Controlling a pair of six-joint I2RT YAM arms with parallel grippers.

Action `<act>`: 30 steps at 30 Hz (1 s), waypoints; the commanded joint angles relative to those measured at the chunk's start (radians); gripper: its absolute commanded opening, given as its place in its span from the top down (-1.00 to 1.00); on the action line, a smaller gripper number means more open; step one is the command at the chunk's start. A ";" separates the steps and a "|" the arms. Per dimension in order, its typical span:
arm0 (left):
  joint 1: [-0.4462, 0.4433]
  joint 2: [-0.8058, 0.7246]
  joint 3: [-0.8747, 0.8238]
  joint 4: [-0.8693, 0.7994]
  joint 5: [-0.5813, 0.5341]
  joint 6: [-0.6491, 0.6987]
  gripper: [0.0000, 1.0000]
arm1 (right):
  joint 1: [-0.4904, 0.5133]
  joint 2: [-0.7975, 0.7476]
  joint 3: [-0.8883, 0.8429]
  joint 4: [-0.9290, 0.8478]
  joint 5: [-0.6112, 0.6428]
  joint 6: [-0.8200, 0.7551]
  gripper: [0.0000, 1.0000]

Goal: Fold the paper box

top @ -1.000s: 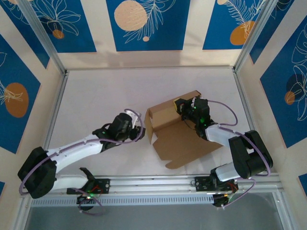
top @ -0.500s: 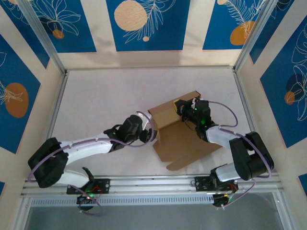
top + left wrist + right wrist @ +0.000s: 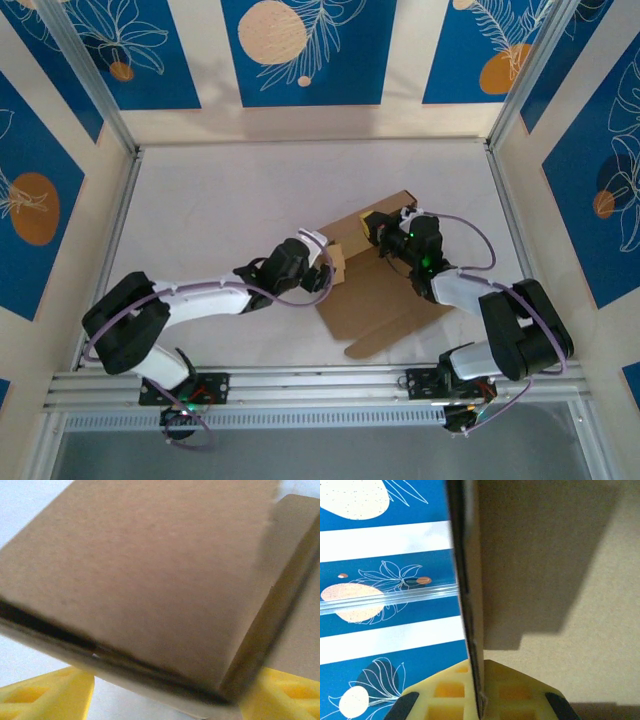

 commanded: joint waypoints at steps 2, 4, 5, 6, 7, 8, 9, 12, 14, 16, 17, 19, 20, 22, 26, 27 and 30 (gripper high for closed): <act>0.002 0.038 0.043 0.054 -0.120 0.047 -0.45 | 0.017 -0.045 -0.036 -0.105 -0.089 0.002 1.00; 0.003 0.042 0.044 0.067 -0.135 0.053 -0.39 | 0.021 -0.068 -0.036 -0.129 -0.085 -0.004 1.00; 0.002 0.043 0.046 0.069 -0.141 0.056 -0.33 | 0.023 -0.081 -0.038 -0.141 -0.075 -0.005 1.00; 0.002 0.043 0.049 0.069 -0.146 0.060 -0.28 | 0.025 -0.097 -0.039 -0.160 -0.067 -0.008 1.00; 0.002 0.044 0.049 0.072 -0.148 0.067 -0.22 | 0.029 -0.114 -0.038 -0.189 -0.055 -0.010 1.00; 0.002 0.044 0.049 0.075 -0.152 0.072 -0.17 | 0.030 -0.133 -0.037 -0.227 -0.041 -0.012 1.00; 0.002 0.046 0.049 0.078 -0.160 0.075 -0.12 | 0.033 -0.152 -0.036 -0.253 -0.026 -0.014 1.00; 0.002 0.049 0.050 0.087 -0.181 0.093 0.02 | 0.051 -0.189 -0.027 -0.327 0.007 -0.018 1.00; 0.002 0.049 0.049 0.099 -0.193 0.110 0.07 | 0.059 -0.196 -0.022 -0.336 0.012 -0.013 1.00; 0.003 0.049 0.045 0.112 -0.195 0.126 0.09 | 0.065 -0.196 -0.016 -0.348 0.007 -0.010 0.83; 0.004 0.049 0.044 0.120 -0.192 0.136 0.09 | 0.065 -0.197 -0.009 -0.358 0.003 -0.016 0.63; 0.009 0.050 0.041 0.121 -0.187 0.145 0.09 | 0.058 -0.210 0.016 -0.419 -0.012 -0.040 0.23; 0.012 0.050 0.040 0.118 -0.184 0.148 0.09 | 0.050 -0.222 0.031 -0.460 -0.023 -0.065 0.02; 0.019 0.047 0.034 0.117 -0.176 0.147 0.09 | 0.031 -0.257 0.073 -0.568 -0.051 -0.125 -0.29; 0.039 0.033 0.018 0.120 -0.135 0.160 0.09 | -0.012 -0.345 0.183 -0.847 -0.112 -0.315 -0.55; 0.046 0.028 0.017 0.119 -0.122 0.165 0.09 | -0.021 -0.356 0.216 -0.908 -0.136 -0.363 -0.57; 0.078 0.018 0.015 0.112 -0.061 0.176 0.09 | -0.041 -0.384 0.323 -1.073 -0.206 -0.544 -0.56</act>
